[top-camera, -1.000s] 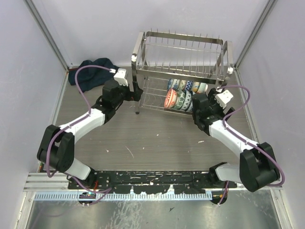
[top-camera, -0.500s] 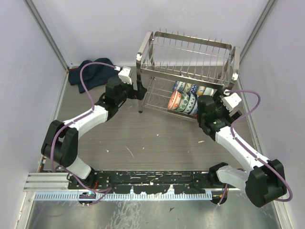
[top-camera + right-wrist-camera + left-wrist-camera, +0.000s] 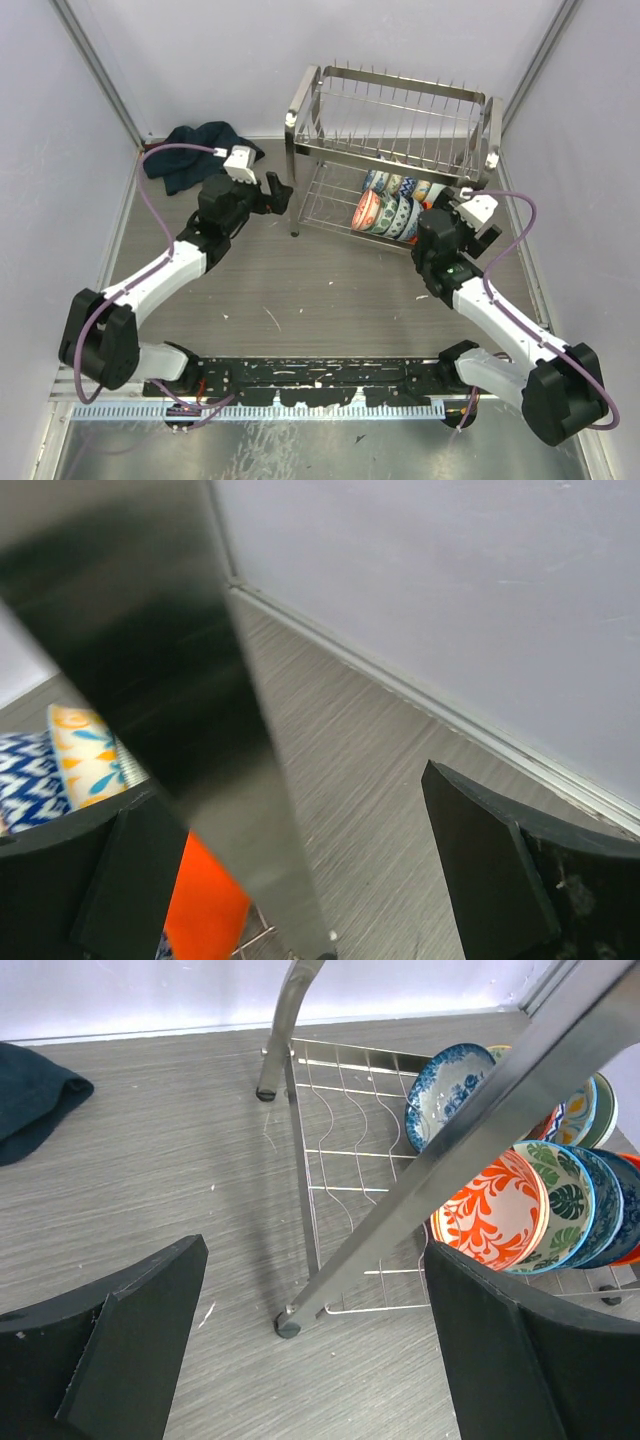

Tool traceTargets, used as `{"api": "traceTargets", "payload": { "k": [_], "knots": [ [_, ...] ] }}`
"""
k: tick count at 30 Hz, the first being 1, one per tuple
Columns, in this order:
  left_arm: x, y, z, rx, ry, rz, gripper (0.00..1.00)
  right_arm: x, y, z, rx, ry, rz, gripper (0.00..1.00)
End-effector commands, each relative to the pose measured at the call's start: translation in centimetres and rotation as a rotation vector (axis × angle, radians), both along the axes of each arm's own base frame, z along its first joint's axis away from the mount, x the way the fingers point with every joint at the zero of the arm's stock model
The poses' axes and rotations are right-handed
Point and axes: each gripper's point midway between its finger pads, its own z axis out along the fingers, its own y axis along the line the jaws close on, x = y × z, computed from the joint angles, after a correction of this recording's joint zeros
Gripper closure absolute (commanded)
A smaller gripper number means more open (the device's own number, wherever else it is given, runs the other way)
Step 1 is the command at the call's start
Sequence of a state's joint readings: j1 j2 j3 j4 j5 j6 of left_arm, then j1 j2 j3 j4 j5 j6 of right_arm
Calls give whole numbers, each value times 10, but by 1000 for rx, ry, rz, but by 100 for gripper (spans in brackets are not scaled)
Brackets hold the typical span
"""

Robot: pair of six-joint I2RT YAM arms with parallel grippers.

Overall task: Unload the bowls from the dish rack
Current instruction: Move the dish rack to the center of the board.

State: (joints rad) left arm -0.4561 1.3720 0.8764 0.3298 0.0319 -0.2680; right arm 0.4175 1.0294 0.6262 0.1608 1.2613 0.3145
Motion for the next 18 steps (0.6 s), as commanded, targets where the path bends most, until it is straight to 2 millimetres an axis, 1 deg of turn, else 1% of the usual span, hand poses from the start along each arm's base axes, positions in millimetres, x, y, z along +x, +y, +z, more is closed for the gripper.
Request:
{"api": "traceTargets", "payload": {
  "k": [1,2,3,6,10,13,18],
  "knots": [
    [-15,14,4,-12,9,40,2,14,21,24,16,-82,134,0],
    [-17,15,1,-11,19,38,2,14,23,25,15,-80,146,0],
    [-23,17,10,-24,2,38,2,15,27,24,15,-79,160,0],
    [-34,20,11,-38,5,32,2,15,38,26,16,-82,195,0],
    [-49,19,14,-58,14,15,2,8,50,31,25,-96,227,0],
    [-61,14,17,-79,14,-9,2,-2,59,35,43,-114,269,0],
    [-80,-3,17,-96,8,-50,2,-18,68,38,81,-162,355,0]
  ]
}}
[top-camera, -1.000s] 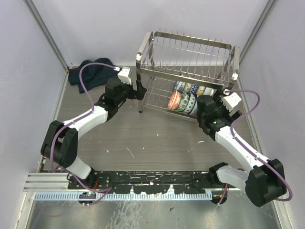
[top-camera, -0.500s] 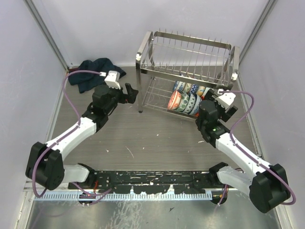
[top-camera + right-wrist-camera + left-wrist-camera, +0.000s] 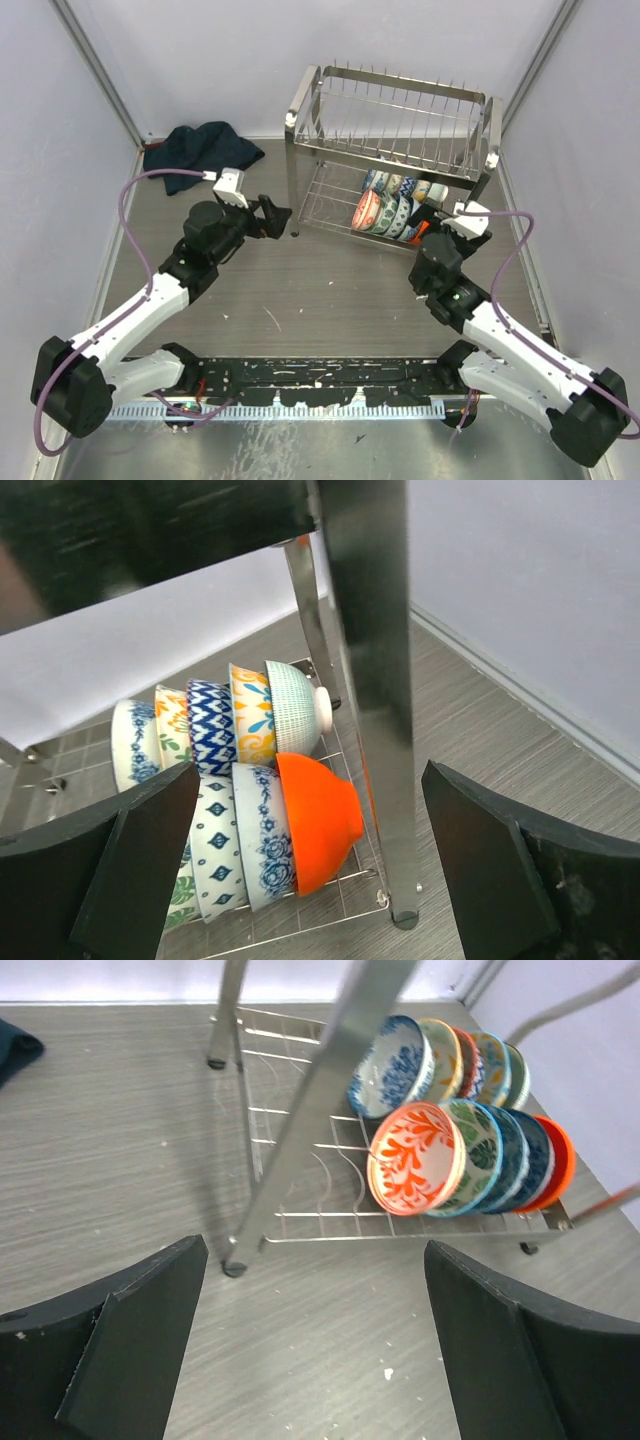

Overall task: Unload the bowls from the dish rack
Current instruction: Move the dish rack to the center of the board.

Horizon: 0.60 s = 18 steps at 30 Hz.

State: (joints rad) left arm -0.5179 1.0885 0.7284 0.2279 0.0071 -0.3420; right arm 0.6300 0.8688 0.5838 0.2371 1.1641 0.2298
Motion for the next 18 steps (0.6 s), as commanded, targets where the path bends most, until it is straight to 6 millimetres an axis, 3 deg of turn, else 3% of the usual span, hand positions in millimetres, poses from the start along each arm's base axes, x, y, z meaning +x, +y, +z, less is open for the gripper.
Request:
{"api": "traceTargets", "payload": {
  "k": [1,8,17,18],
  "knots": [
    [-18,-14,-1,-16,4,-35,2,-14,4,10,47,-52,54,0],
    [-28,-39,-5,-28,18,-74,2,-33,1,21,85,-81,126,0],
    [-31,-100,-3,-76,42,-187,0,-44,18,32,104,-141,331,0],
    [-28,-108,-11,-72,61,-197,0,-44,24,34,100,-152,368,0]
  ]
}}
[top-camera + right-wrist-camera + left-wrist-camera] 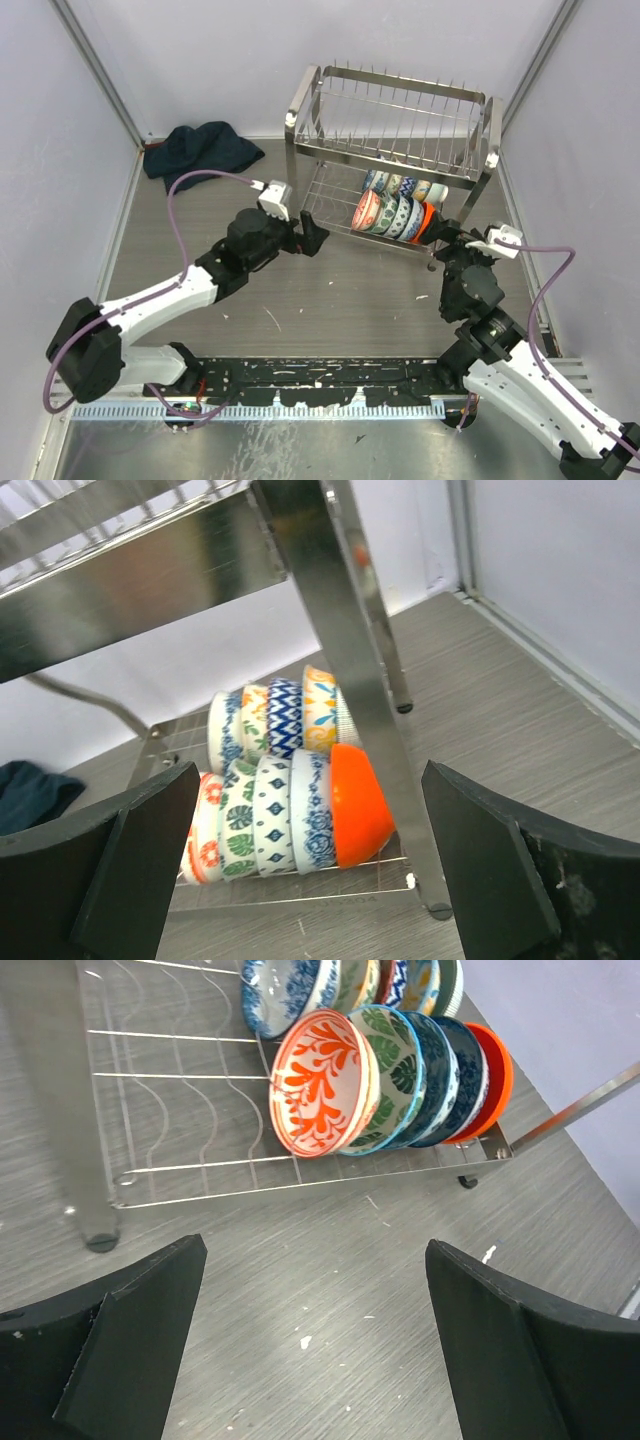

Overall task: Unload the bowls from the dish rack
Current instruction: Move the dish rack to the center of the board.

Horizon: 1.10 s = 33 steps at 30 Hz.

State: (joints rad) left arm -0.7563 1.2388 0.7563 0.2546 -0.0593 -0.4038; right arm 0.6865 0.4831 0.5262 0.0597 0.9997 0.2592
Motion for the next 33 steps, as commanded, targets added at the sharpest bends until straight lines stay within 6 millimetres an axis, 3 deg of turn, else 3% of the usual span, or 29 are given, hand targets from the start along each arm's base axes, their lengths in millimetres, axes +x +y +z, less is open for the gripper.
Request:
{"api": "traceTargets", "payload": {
  "k": [1,6,17,24,29,33],
  "knots": [
    [7,-32,24,-97,-30,-40,1,0,25,7,-22,-39,168,0],
    [16,-53,19,-130,-22,-39,2,0,36,11,-26,-66,233,3],
    [37,-94,0,-238,-24,-10,1,-3,26,11,-33,-60,186,4],
    [33,-90,0,-236,-30,-9,1,-3,14,14,-68,-25,121,4],
    [27,-83,2,-231,-30,-6,1,0,-1,28,-131,53,4,3],
    [23,-74,7,-206,-37,7,1,7,13,33,-165,72,27,2]
  ]
}}
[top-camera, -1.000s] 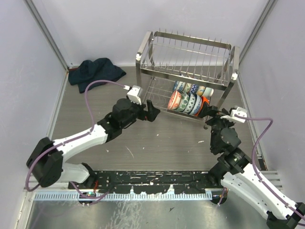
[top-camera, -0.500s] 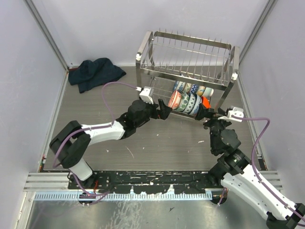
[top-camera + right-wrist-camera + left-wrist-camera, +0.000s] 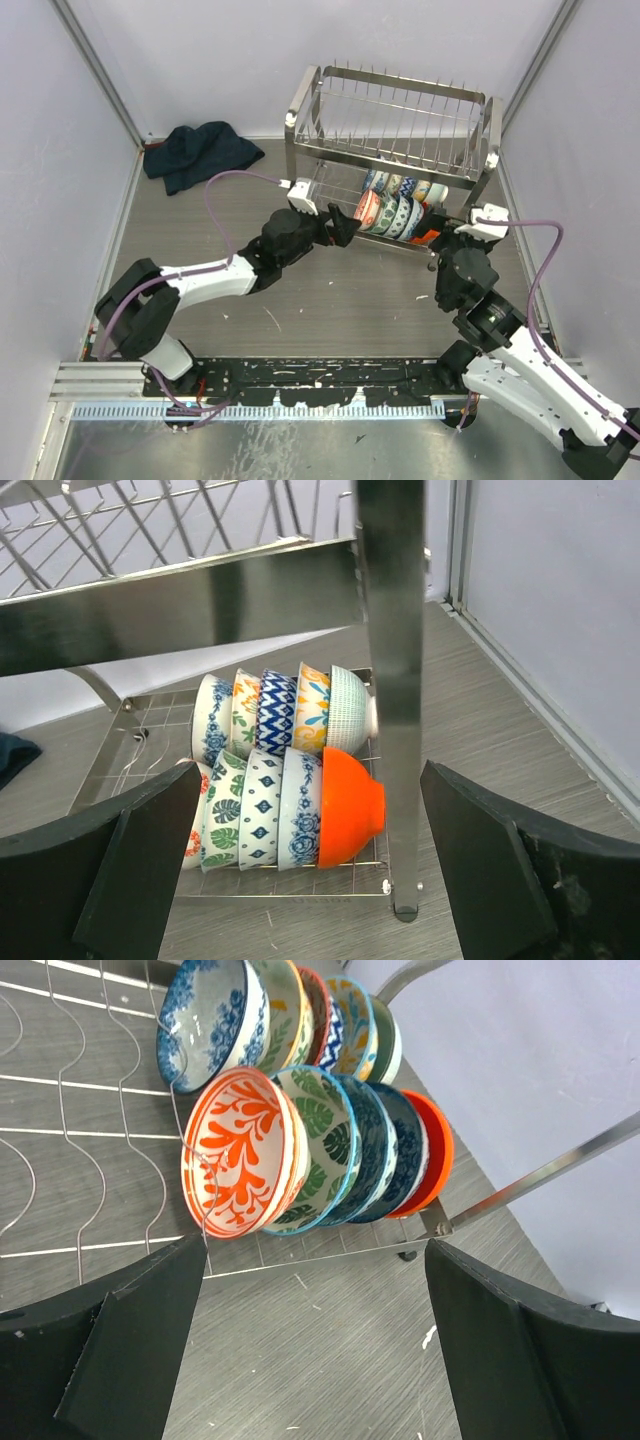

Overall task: Unload the bowls from the dish rack
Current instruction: Move the dish rack to the center of the board.

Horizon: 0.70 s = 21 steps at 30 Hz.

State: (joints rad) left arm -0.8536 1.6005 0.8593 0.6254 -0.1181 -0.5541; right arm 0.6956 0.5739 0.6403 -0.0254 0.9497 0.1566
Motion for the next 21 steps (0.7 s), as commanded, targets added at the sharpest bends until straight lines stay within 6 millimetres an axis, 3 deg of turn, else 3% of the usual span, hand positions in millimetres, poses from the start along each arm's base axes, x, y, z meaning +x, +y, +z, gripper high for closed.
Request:
{"api": "traceTargets", "payload": {
  "k": [1,9,16,21],
  "knots": [
    [-6,15,28,-20,-55,31,1,-1,6,24,-30,-15,-12,1],
    [-13,31,42,5,-73,50,0,-10,7,39,-60,6,-67,0],
    [-15,41,39,45,-64,74,0,-26,-21,29,-3,29,-183,0],
    [-10,62,29,116,-67,139,2,-34,-35,18,-23,55,-246,0]
  ]
}}
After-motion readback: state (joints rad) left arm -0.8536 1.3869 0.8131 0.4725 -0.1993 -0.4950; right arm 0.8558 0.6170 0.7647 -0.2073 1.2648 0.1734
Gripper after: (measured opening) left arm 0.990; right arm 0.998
